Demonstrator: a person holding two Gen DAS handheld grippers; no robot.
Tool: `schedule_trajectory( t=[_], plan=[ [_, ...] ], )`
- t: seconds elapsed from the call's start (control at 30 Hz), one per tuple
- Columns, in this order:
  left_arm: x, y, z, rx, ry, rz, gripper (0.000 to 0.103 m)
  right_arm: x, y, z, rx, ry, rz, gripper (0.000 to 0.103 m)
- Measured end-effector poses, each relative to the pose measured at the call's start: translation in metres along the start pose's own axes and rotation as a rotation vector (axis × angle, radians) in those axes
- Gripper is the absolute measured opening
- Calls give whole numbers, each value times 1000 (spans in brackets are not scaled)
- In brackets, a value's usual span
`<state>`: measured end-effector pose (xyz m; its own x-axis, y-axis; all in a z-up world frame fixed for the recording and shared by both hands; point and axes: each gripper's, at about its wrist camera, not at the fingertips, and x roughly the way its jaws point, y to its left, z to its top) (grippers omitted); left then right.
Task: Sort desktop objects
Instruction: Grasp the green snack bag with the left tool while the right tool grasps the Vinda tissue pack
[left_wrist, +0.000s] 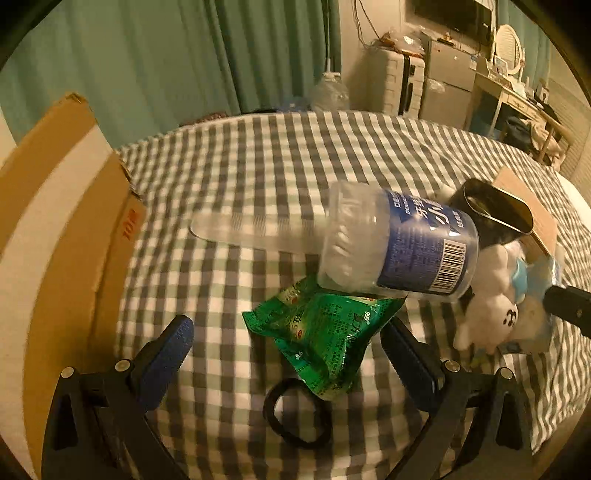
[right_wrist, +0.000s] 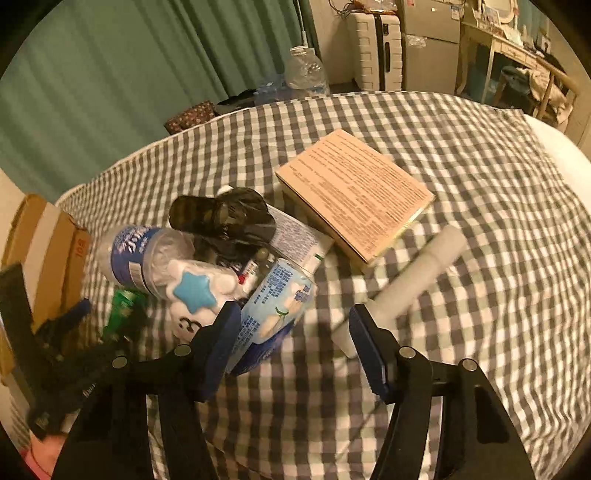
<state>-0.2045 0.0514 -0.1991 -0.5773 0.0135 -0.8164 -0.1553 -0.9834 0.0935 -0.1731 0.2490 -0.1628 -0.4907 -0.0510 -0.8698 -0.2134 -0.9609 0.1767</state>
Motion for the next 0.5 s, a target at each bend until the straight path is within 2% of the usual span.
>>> schedule_trajectory(
  t=[0.03,0.07,0.13,0.17,0.2,0.33,0.5],
  plan=[
    [0,-1,0,5,3,-10,102,0,-1,-2,-12,-2,-22,61],
    [2,-3,0,12,9,-27,97,-1,0,-2,-15,-2,-28,60],
    [5,-11,1,28,21,-55,84,-2,-1,-3,-3,2,-16,60],
    [9,-18,2,49,33,-70,70,-1,0,-3,4,6,-4,60],
    [13,-22,2,65,43,-69,61,1,0,-3,9,8,9,60],
    [11,-29,-4,94,13,-30,51,11,10,5,1,-4,38,60],
    [1,-19,-4,60,20,-68,45,31,8,9,42,42,110,60]
  ],
)
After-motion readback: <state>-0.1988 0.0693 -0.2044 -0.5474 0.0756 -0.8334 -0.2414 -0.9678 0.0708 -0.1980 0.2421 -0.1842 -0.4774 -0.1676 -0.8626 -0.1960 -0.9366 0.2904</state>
